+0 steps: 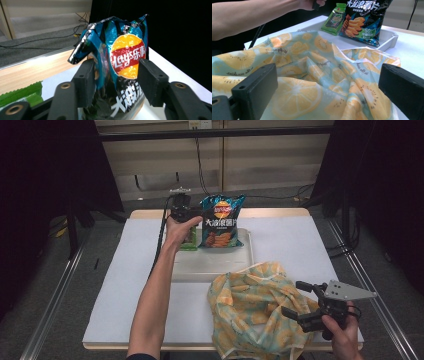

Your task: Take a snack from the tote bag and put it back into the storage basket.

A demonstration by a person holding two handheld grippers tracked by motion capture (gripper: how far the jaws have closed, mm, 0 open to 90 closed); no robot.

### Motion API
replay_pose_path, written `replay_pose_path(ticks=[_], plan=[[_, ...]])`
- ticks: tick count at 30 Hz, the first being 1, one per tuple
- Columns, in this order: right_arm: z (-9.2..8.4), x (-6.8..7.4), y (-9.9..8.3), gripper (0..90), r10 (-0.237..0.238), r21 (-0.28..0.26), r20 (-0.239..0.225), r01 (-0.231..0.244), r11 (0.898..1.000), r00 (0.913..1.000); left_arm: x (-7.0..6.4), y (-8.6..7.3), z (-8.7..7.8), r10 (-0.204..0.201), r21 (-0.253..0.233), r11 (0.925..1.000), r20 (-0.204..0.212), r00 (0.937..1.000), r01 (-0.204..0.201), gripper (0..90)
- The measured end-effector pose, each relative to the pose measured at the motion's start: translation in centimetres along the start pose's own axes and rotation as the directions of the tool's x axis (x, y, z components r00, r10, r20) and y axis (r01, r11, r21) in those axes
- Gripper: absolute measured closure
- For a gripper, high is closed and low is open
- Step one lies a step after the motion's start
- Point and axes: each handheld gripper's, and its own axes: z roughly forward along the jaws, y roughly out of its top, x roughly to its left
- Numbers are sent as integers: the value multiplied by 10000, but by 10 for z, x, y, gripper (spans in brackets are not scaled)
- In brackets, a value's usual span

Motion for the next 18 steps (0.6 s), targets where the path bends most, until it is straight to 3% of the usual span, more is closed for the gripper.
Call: replay_pose_path(ticks=[1,3,4,8,13,18], plan=[[0,0,0,20,-14,-4,-19,14,10000,10000,0,0,-2,156,14,9999,-169,9997,-156,454],[0,0,0,21,-16,13,-37,16,10000,10000,0,-1,-4,154,-53,9999,-195,9997,-155,432],[0,0,0,21,-10,40,-38,10,10000,10000,2,-1,-7,97,10,10000,-220,9997,-97,377],[1,0,0,21,12,28,14,-12,10000,10000,0,1,-14,81,-121,9999,-371,9993,-86,342],[1,-1,0,26,47,133,-43,-46,9999,10000,-9,1,-25,370,-481,9981,-141,9992,-377,304],[-1,-2,1,26,57,167,-16,-57,9998,10000,-16,-11,-36,438,-833,9956,98,9990,-428,266]])
